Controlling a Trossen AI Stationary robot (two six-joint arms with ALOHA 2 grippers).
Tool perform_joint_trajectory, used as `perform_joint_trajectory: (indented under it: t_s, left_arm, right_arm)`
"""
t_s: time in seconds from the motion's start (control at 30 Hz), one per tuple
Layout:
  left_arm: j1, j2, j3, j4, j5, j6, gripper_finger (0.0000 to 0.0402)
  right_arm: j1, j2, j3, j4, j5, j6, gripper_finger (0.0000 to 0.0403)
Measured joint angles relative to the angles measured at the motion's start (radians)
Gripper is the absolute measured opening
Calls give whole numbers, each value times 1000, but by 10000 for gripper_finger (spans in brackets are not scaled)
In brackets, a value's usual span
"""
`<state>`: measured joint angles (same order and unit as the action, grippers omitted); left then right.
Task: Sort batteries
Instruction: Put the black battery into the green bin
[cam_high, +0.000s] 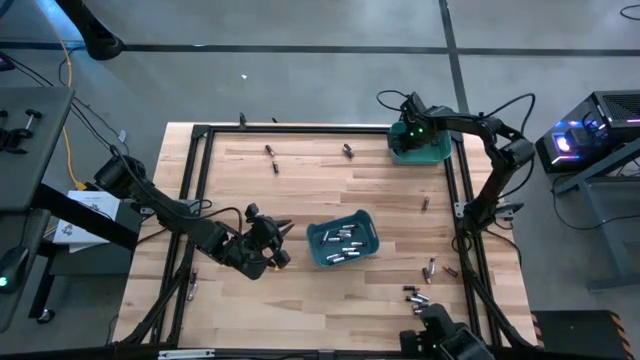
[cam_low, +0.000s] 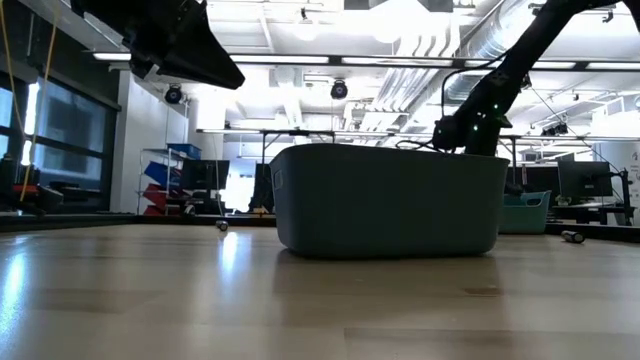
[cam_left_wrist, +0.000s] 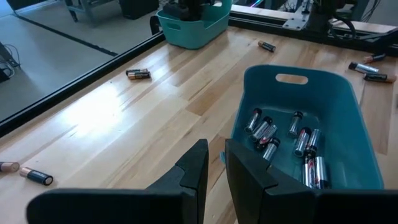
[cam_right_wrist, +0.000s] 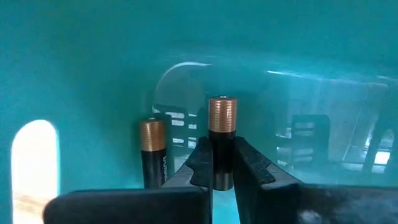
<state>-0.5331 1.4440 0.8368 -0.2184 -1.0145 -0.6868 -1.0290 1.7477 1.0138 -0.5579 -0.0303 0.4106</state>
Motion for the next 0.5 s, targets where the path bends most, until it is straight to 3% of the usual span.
perform_joint_trajectory:
  t_s: [0.33, 0.5]
  left_arm:
    - [0, 0, 0, 0, 0, 0, 46]
    - [0, 0, 0, 1, 0, 0, 46]
  right_arm:
    - [0, -1, 0, 3, 38, -9, 116]
    - [0, -64, 22, -23, 48, -49, 159]
